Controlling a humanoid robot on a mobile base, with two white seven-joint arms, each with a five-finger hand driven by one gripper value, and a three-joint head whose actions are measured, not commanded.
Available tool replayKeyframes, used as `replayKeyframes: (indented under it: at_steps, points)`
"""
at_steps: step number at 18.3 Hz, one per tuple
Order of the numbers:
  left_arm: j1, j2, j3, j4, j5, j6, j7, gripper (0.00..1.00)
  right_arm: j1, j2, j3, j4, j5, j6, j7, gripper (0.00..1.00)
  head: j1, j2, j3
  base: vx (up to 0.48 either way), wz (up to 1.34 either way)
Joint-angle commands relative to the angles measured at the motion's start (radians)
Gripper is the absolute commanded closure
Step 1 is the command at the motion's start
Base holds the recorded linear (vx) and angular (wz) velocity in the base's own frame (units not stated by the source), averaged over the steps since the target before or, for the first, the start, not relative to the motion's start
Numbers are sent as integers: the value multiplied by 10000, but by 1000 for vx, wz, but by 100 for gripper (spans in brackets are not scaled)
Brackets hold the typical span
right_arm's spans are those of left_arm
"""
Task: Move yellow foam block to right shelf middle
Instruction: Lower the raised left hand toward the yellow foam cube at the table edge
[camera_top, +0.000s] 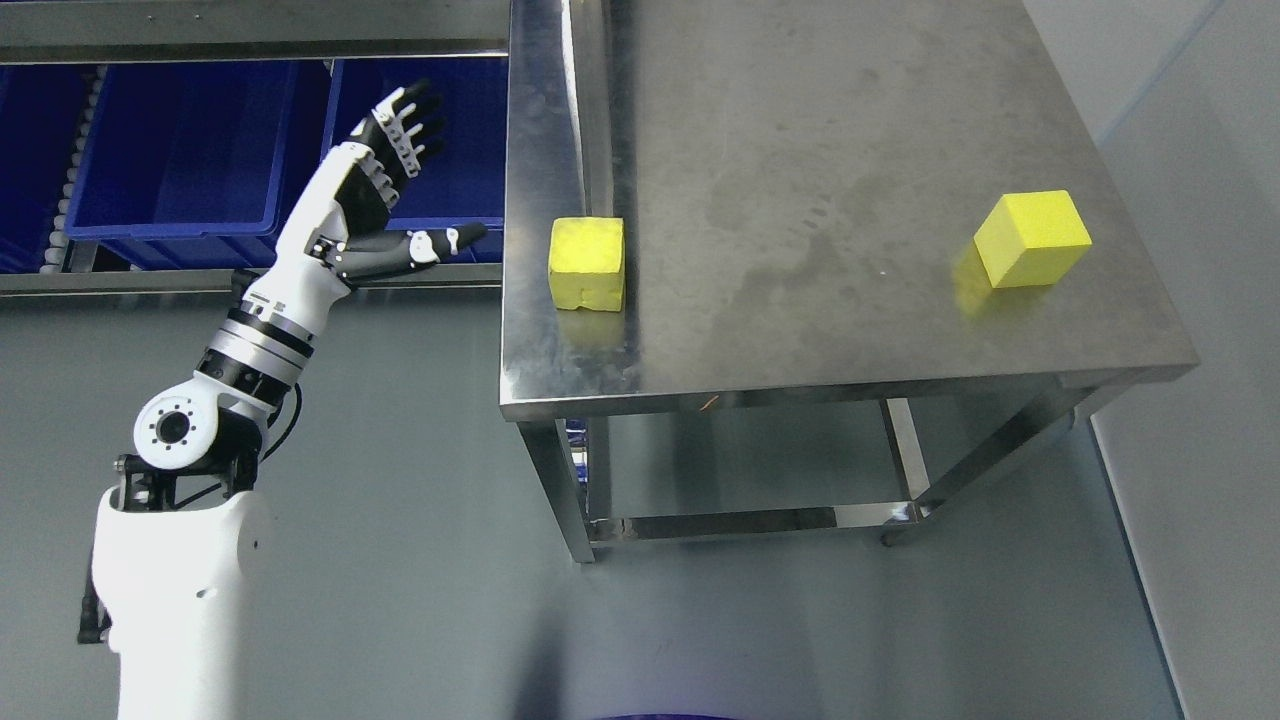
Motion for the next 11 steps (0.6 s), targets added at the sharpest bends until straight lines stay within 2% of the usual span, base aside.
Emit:
replayKeyframes:
  at_steps: [1,7,11]
  points:
    - [-150,1102,-1223,689,-1772,2,-1227,0,246,-174,-123,-175,31,-7,8,0,0,0,0,0,0]
    - [-1391,1025,-1959,2068,-2202,-74,-1351,0,246,-174,-123,-175,31,-7,8,0,0,0,0,0,0]
    - [-1959,628,-2495,2958,-2202,-397,-1413,0,246,-174,-123,-175,31,-7,8,0,0,0,0,0,0]
